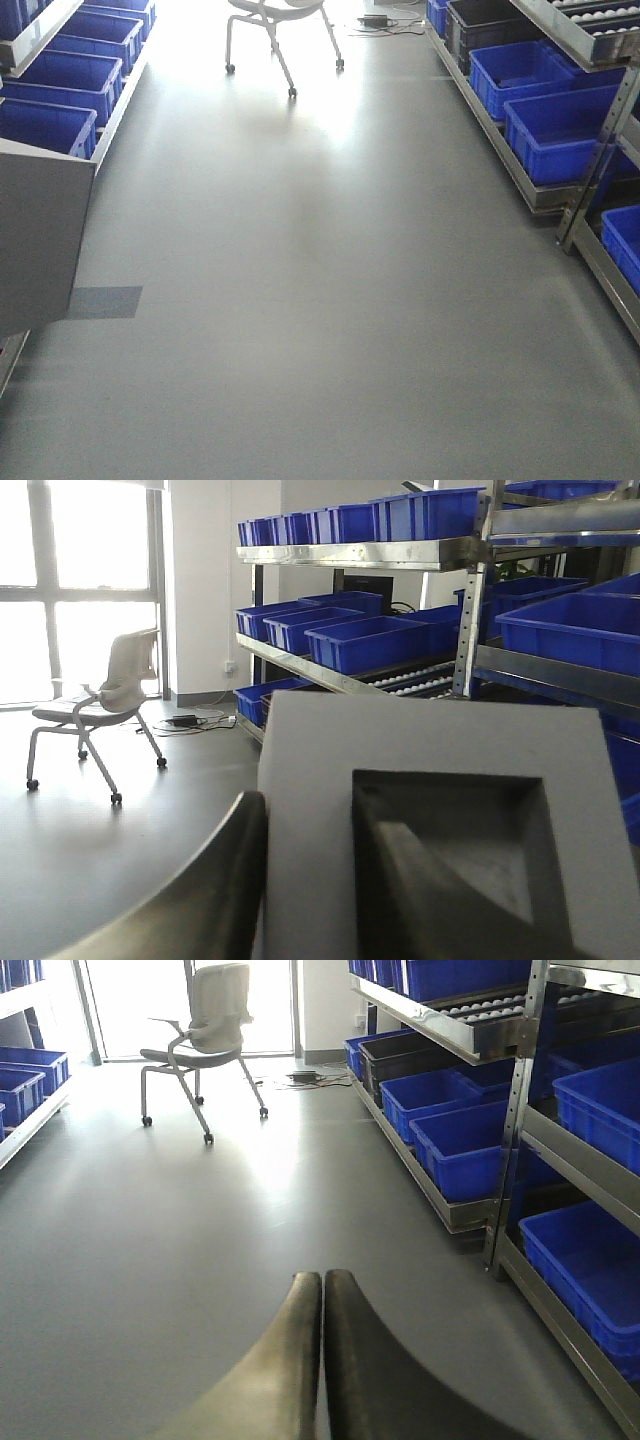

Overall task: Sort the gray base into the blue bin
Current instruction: 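Drive along the aisle to the shelf of blue bins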

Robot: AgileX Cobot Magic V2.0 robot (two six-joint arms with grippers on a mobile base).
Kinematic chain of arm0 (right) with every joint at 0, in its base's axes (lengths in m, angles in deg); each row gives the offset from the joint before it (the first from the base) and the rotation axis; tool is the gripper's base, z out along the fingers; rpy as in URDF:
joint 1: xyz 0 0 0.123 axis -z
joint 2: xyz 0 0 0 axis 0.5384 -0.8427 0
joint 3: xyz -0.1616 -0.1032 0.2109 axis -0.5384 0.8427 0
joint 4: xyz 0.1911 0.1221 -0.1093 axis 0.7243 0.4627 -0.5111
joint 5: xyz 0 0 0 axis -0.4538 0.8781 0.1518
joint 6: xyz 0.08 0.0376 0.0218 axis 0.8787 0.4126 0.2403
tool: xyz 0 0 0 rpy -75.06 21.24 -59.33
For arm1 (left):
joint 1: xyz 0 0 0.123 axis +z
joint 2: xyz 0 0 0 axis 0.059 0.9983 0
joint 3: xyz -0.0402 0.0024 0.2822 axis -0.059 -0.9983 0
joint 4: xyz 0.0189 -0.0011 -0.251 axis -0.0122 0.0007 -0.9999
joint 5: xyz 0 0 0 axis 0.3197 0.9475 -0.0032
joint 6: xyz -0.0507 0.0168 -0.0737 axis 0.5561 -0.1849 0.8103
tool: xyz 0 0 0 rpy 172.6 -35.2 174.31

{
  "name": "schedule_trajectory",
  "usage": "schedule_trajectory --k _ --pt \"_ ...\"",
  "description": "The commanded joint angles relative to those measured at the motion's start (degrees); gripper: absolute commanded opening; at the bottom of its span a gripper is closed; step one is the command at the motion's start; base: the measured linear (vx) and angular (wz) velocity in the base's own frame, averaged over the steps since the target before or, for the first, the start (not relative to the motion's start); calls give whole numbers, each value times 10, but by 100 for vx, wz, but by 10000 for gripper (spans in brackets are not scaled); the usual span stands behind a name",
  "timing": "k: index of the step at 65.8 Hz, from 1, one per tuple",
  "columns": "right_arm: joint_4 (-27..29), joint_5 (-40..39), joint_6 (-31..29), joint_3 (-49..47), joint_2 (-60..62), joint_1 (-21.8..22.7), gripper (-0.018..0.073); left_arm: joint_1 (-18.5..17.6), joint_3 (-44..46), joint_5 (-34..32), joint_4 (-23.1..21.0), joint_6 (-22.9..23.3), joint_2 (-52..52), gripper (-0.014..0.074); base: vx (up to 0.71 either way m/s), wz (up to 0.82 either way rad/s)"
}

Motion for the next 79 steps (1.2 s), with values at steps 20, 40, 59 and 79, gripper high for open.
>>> schedule_trajectory --k 20,40,59,79 --pt "-4 -42 -6 1 -8 2 -5 -3 17 -63 -3 4 5 -6 40 7" --pt "-4 -42 -6 1 -8 2 -5 -3 17 -63 -3 4 5 -6 41 18" --pt "-4 -42 -6 1 -8 2 -5 -3 17 -63 -3 4 5 -6 37 25" --pt "-4 -42 -6 1 -8 2 -5 -3 17 -63 -3 4 5 -6 28 34"
